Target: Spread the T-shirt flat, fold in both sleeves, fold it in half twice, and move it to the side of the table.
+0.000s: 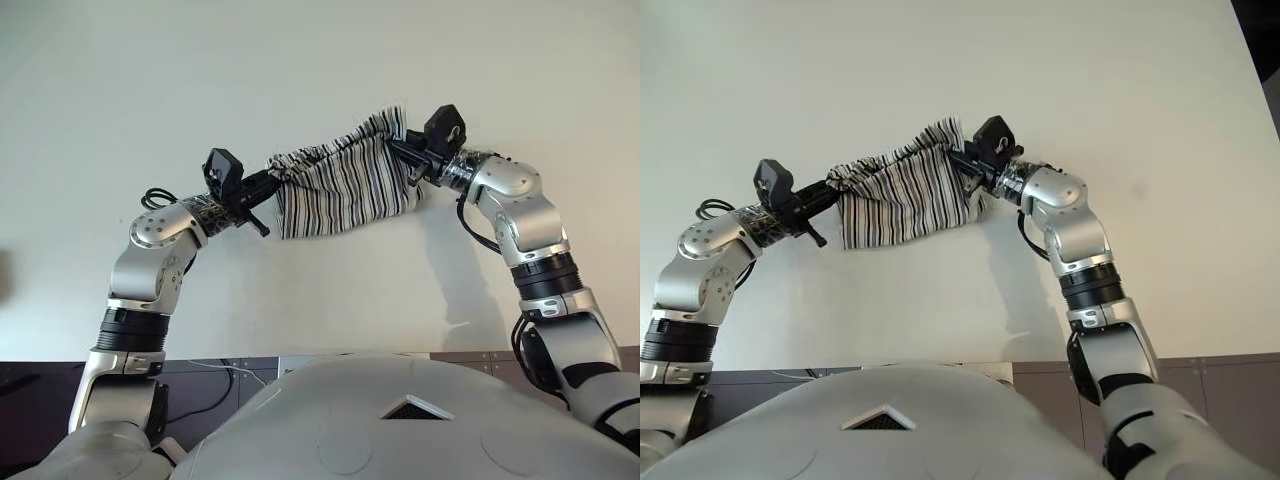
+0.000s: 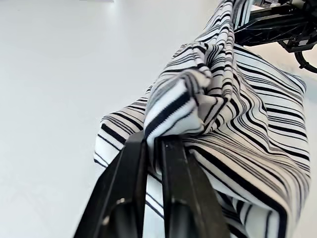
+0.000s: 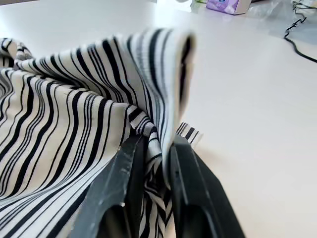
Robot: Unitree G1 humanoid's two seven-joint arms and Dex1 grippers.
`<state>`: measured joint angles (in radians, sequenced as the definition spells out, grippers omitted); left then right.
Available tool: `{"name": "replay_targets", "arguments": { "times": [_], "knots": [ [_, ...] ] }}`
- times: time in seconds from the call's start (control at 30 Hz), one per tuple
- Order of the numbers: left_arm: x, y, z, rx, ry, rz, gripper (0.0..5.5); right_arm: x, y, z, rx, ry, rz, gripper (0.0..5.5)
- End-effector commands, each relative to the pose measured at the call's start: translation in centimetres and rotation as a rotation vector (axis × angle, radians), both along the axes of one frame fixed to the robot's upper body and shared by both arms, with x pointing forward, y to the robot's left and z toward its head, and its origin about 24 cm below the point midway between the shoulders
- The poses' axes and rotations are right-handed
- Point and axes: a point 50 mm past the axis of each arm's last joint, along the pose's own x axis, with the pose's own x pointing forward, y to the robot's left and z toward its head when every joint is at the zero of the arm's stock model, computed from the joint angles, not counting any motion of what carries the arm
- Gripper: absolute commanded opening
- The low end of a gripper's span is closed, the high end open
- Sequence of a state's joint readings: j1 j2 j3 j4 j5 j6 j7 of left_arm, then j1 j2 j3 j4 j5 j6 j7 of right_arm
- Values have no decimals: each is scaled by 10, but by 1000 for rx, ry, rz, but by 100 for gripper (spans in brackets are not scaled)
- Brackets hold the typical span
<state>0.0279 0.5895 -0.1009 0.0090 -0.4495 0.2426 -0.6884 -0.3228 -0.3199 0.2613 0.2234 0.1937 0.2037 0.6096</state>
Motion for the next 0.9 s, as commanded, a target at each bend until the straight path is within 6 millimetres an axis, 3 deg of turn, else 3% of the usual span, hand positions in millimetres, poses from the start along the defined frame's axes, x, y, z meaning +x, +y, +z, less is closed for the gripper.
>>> {"name": "replay_targets", "arguments": {
  "times": [0.03,0.1,0.2,0.3,0.43,0.5,0.57,0.7,0.9],
  "knots": [
    [6,5,1,-18,-23,90,92,11,5,3,10,-45,-52,135],
    [7,9,-3,-16,-9,151,120,18,8,1,5,-60,-109,169],
    [4,15,-15,52,25,177,159,25,8,1,2,-99,-196,177],
    [-3,26,-34,209,70,170,159,26,4,21,87,-174,-255,177],
    [-3,34,-41,244,64,235,159,-16,27,31,166,-131,-33,177],
    [1,34,-35,172,38,266,159,-39,45,29,165,-81,64,177],
    [4,33,-27,70,20,304,159,-48,63,22,119,-45,99,177],
    [11,22,-16,-143,15,347,159,-53,95,0,24,20,145,177],
    [20,17,-6,-445,11,555,159,-46,111,-7,37,32,105,177]
  ]
}}
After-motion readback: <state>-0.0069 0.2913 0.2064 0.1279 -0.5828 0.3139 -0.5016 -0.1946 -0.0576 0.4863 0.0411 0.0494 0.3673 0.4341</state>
